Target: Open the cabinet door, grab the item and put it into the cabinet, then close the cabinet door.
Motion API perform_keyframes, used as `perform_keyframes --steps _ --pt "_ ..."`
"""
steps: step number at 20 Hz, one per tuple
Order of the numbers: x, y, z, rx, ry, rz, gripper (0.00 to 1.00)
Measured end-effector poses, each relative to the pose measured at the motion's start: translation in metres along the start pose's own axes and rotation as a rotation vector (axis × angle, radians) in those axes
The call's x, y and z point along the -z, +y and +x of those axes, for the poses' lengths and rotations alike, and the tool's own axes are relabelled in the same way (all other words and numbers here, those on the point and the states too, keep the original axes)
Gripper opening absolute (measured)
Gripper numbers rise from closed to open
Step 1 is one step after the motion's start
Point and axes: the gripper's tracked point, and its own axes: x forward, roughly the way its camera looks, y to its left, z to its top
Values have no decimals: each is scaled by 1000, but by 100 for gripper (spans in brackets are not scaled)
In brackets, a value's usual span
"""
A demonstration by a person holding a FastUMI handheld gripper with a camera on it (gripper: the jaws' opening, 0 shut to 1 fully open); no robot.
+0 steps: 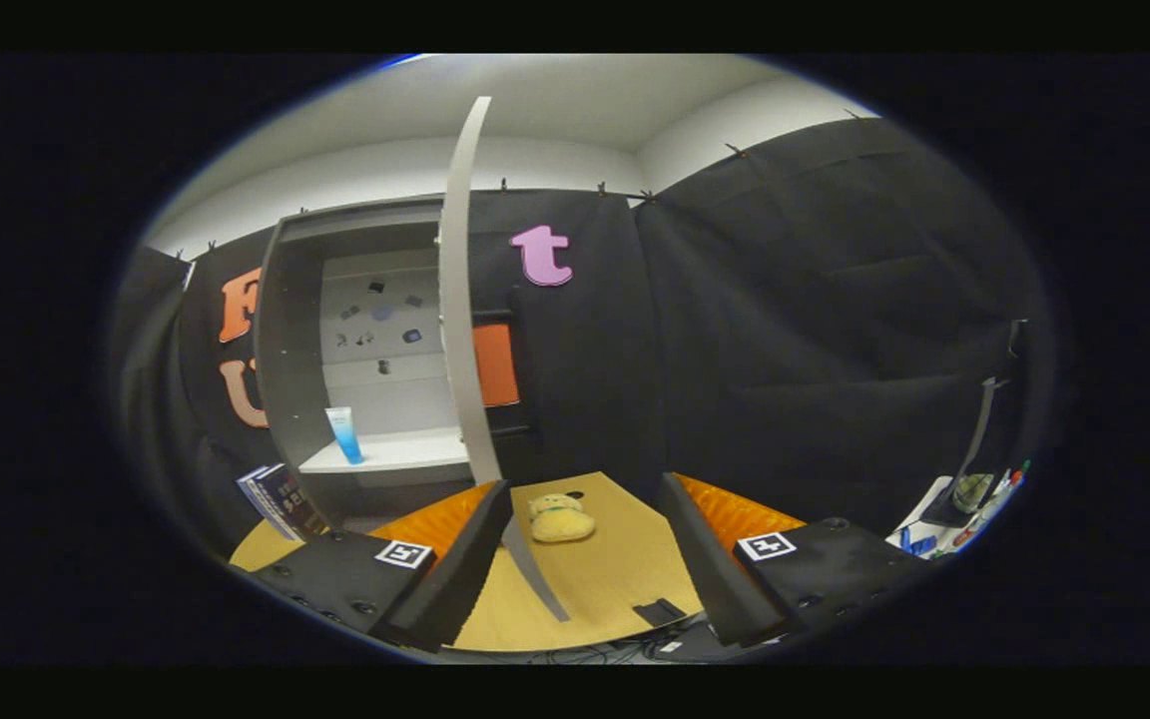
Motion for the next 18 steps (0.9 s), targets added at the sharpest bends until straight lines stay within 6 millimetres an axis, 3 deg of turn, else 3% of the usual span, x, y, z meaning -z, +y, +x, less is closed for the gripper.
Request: perform_keyframes --steps 4,6,9,13,18 --pt "11 -17 43 25 19 -29 96" --pt "17 -10 50 6 32 -33 96" --pt "18 -18 47 22 22 -44 93" --pt "25 -2 42 9 33 -6 92" --pt "35 46 27 -50 46 31 92"
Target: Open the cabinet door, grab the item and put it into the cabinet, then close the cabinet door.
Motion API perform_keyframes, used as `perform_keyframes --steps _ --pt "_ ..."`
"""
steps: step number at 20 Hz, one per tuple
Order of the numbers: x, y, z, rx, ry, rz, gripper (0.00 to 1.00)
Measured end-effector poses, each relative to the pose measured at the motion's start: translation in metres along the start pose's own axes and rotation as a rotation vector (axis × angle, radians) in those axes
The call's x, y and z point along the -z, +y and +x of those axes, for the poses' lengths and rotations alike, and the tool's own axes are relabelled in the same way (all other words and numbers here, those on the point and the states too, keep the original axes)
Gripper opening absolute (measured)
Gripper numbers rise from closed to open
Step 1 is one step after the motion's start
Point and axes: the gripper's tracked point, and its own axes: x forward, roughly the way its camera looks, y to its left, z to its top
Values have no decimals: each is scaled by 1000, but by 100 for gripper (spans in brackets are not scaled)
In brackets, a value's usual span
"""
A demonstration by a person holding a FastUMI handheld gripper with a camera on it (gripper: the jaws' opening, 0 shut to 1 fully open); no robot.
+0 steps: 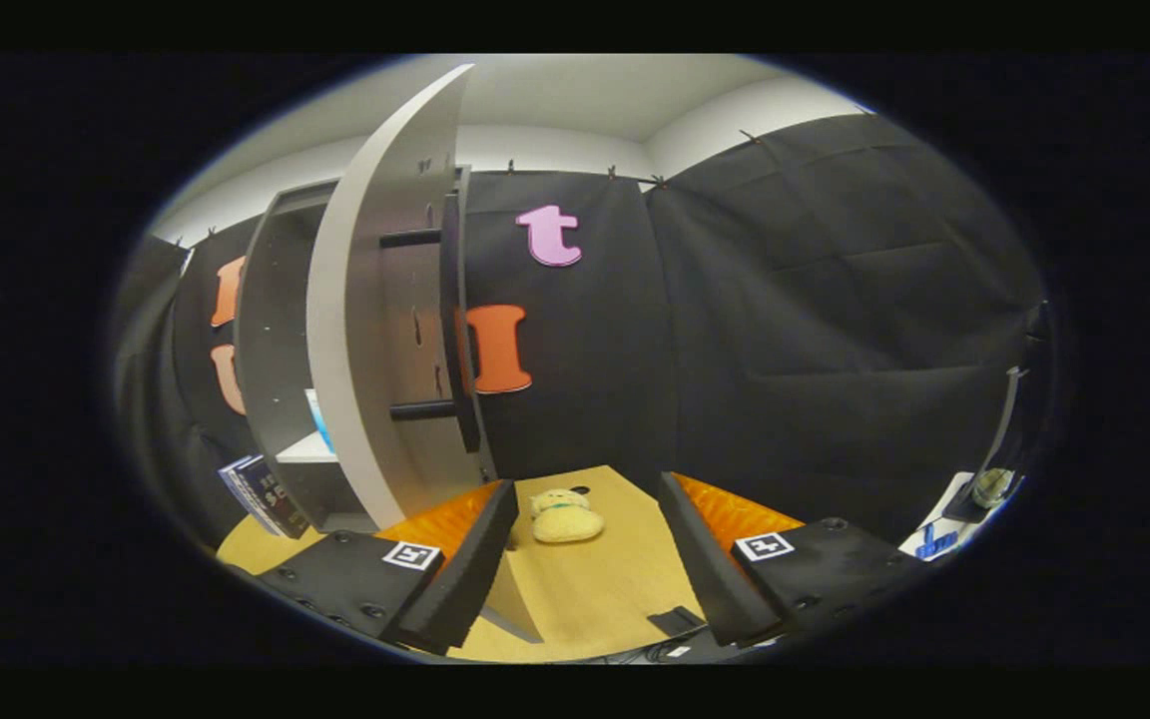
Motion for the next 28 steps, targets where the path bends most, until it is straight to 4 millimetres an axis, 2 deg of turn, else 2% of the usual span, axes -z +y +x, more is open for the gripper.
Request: perform_keyframes --steps 5,14,17,23,25,28 --pt "11 65 -8 -68 18 -10 92" --pt "28 190 9 -194 51 -33 93" --pt "34 229 25 -226 55 -43 93" --pt "46 305 85 -253 58 -113 93" --pt "47 323 104 -252 61 -120 92" --pt "46 336 122 -242 69 -115 92"
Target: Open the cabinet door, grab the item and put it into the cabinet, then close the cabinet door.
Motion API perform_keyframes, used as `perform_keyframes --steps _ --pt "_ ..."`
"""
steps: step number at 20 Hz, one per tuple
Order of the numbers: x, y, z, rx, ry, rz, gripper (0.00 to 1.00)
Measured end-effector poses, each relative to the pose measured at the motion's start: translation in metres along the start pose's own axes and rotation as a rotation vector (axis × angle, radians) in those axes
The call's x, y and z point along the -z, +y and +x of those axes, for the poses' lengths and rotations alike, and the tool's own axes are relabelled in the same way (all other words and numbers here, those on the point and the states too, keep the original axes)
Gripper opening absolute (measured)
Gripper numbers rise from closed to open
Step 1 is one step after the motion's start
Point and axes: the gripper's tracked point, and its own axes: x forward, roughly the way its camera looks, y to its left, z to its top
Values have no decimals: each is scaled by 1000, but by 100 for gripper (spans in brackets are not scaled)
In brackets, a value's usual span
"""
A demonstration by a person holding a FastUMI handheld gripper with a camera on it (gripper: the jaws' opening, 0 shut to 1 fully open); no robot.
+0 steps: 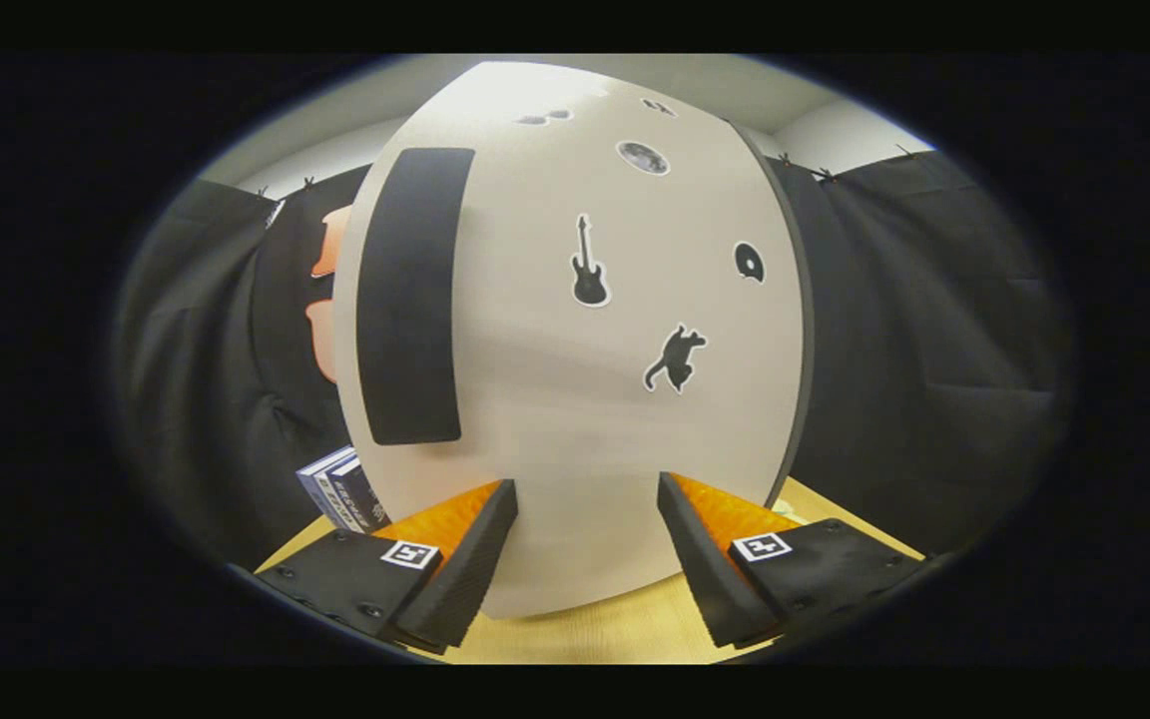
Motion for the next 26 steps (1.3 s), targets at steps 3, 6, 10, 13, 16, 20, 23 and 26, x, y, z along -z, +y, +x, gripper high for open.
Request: perform_keyframes --steps 3,6,10,13,16,20,23,26 --pt "1 4 14 7 3 18 92" --pt "1 6 29 14 17 20 91" --pt "-3 15 37 22 29 1 92" --pt "-12 16 17 20 47 28 92" --pt "-38 6 -20 27 31 35 92" --pt "-74 -1 -60 32 -17 41 92" --pt "-101 0 -83 34 -58 39 92" --pt "-117 -3 -106 42 -88 34 92"
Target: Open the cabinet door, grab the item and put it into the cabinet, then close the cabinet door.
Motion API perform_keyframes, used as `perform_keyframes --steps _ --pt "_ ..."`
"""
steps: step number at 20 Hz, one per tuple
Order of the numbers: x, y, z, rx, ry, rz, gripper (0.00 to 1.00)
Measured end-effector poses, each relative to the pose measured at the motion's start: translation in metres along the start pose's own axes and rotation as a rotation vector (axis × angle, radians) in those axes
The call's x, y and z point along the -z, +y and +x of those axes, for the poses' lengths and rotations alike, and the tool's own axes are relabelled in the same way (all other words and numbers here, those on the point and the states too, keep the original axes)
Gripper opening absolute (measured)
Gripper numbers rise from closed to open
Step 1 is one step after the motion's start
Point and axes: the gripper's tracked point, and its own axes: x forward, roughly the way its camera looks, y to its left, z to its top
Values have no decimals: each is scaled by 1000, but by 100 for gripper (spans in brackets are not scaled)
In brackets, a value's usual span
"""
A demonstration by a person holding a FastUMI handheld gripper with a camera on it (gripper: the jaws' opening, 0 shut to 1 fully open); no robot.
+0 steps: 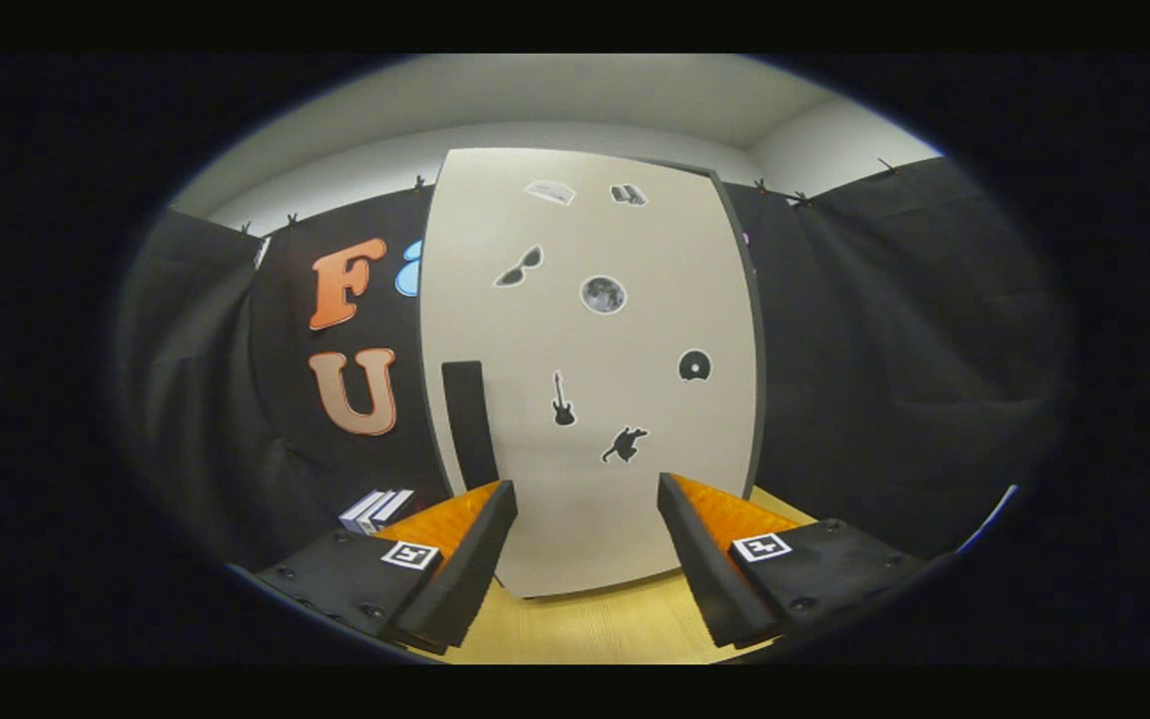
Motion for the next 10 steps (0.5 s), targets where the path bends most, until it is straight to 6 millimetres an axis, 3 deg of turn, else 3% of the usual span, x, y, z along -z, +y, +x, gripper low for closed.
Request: perform_keyframes --steps 3,10 --pt "-6 -2 -13 1 -19 -3 92" --pt "-2 -4 -17 -1 -17 -2 92"
